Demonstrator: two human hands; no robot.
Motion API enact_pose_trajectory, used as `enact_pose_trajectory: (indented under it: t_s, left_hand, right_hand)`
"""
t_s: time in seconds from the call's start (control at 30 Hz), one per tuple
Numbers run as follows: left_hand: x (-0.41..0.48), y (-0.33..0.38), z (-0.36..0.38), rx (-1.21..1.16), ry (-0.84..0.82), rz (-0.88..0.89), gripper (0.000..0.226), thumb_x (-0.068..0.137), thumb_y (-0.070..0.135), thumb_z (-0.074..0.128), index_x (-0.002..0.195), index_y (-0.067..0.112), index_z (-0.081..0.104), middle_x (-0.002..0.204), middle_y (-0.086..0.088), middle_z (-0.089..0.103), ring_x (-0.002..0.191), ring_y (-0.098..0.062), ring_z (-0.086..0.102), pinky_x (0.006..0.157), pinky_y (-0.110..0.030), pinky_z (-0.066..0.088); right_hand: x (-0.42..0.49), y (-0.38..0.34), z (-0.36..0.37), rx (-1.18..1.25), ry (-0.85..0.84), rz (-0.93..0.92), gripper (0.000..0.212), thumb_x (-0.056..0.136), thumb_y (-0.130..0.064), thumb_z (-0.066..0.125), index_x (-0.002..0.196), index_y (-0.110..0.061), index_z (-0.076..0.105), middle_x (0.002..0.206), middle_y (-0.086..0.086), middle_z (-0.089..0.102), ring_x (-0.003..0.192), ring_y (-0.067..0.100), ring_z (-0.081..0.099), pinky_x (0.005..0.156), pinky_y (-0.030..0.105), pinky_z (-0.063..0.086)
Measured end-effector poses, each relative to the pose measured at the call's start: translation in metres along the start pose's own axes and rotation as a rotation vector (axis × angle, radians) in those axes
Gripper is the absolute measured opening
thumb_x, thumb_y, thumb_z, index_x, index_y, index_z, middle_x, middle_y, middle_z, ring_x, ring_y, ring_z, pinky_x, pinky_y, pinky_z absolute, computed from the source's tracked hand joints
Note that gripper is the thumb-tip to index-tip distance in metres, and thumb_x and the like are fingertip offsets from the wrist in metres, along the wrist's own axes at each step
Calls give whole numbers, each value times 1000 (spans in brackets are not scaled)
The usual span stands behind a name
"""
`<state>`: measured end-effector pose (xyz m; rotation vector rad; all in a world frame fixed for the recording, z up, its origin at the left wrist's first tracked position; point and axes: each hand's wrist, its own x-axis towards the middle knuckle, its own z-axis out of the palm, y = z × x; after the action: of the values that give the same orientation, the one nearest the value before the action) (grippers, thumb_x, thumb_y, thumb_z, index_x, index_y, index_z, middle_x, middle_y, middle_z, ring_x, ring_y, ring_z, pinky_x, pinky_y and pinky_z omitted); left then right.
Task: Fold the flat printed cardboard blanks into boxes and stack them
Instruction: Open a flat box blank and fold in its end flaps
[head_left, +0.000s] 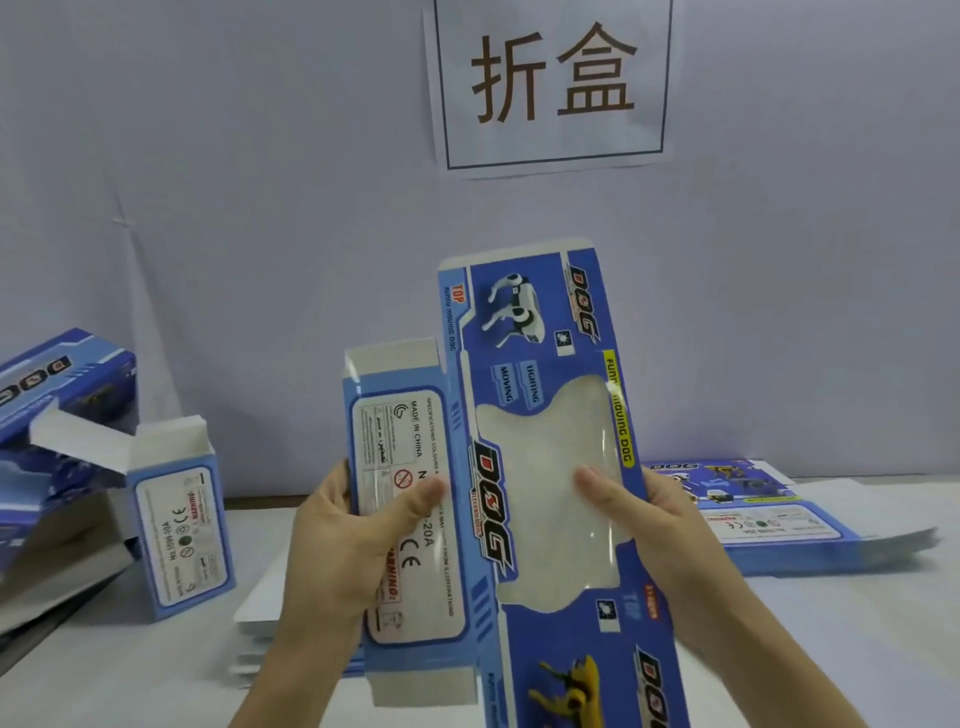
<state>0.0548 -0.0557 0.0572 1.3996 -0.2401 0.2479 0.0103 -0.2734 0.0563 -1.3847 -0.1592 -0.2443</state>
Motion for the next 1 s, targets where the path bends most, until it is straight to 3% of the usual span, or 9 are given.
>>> enact_pose_trajectory:
  t_s: [0.1,0.2,0.3,0.47,0.67,0.93,1.0]
  left_hand:
    - [2,2,-6,-105,-113,-64,44,54,30,77,97,25,67,92,-10,75,75,-30,73,52,-36,58]
    - [1,2,-7,-96,-181,-95,44,54,25,76,97,24,68,91,-12,75,76,-30,73,52,-36,57]
    - [1,2,-4,-92,-154,-61,43,57,24,74,99,19,65,89,-12,75,73,-30,73,50,-33,57]
    - [0,2,-4,-81,-174,-49,53,55,31,75,104,19,62,92,-12,74,77,-32,72,53,-37,58]
    - [-1,0,-2,-134,-155,-43,44,59,24,73,101,20,64,92,-13,74,75,-32,72,52,-36,58]
    - [-5,4,1,-127,-156,7,31,56,33,76,86,29,72,93,-12,74,77,-30,73,54,-33,58]
    - [-4,3,1,-117,-155,5,29,56,33,75,84,30,73,92,-11,75,77,-31,73,54,-34,58]
  right_hand:
    - [1,0,0,-64,16,-29,46,64,-39,72,101,-12,68,91,8,76,80,28,73,62,35,61]
    - [1,-1,-3,-66,18,-48,50,63,-35,72,107,-12,64,92,7,76,80,27,73,58,31,59]
    - [2,0,-3,-52,32,-47,54,62,-36,73,109,-12,62,93,9,75,81,29,73,60,34,60]
    - [1,-2,-3,-70,37,-34,51,60,-38,73,104,-13,65,89,7,76,77,25,74,56,27,57]
    - [0,-3,-3,-53,36,-32,53,60,-39,74,105,-12,64,90,8,76,78,27,74,56,29,58]
    - [-2,-4,-2,-96,70,-123,48,62,-39,72,103,-15,65,87,5,76,74,24,74,52,25,56]
    - [-2,-3,-2,-81,70,-113,49,62,-38,71,104,-15,64,89,6,76,76,26,74,54,31,58]
